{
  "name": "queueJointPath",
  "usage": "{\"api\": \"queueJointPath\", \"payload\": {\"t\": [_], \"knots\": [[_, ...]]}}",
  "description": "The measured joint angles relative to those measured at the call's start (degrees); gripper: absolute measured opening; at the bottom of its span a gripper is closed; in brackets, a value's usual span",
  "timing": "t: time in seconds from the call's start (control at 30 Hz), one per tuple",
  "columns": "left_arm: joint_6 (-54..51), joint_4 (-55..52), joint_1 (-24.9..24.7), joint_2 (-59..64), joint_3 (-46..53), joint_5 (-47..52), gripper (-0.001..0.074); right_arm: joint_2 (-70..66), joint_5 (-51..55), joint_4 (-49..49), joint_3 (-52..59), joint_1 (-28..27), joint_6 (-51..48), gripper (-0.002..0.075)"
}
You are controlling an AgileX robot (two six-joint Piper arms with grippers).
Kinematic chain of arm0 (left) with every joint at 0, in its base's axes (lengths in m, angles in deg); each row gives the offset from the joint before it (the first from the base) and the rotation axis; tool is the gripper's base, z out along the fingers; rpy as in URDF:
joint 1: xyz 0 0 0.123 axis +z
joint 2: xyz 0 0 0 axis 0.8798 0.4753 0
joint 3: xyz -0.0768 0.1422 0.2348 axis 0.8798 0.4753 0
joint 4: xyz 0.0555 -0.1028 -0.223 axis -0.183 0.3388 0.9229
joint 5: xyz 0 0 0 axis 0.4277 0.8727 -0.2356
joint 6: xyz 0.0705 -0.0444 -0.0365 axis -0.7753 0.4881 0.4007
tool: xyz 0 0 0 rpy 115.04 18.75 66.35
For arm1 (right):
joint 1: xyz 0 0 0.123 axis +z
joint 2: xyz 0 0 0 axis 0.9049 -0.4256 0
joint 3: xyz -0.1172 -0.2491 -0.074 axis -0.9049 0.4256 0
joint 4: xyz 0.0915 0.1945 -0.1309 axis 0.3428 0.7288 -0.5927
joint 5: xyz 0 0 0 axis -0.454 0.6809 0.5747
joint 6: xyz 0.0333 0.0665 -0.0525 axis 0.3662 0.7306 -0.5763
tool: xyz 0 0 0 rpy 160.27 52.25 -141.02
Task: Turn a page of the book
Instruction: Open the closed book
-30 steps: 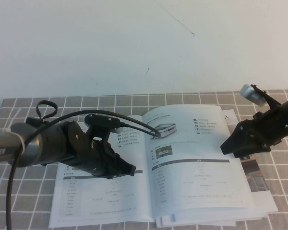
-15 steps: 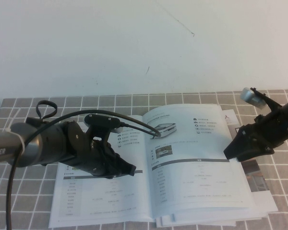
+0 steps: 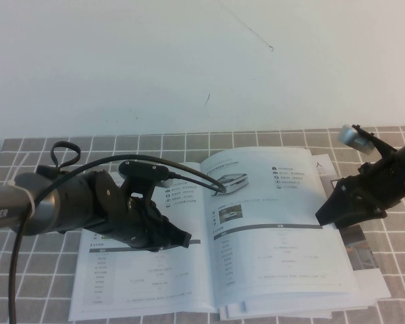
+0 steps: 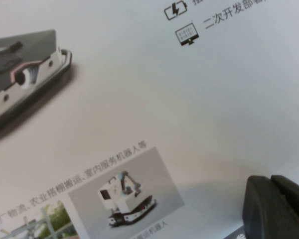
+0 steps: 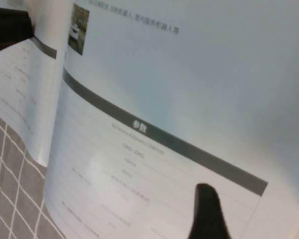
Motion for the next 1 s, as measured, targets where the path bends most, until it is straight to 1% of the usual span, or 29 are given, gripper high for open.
{"api": "queueJointPath", "payload": {"t": [0.53,0.63,1.0], "knots": [[0.0,0.0,0.0,0.04,0.0,0.0,-0.0004,-2.1,0.47,0.25,0.04,0.0,0.0,0.0425],[0.0,0.0,0.0,0.04,0.0,0.0,-0.0004,-2.1,0.67,0.37,0.04,0.0,0.0,0.0409],[0.0,0.0,0.0,0.04,0.0,-0.09,-0.0004,0.43,1.69,2.32,-0.15,0.0,-0.63,0.04]]}}
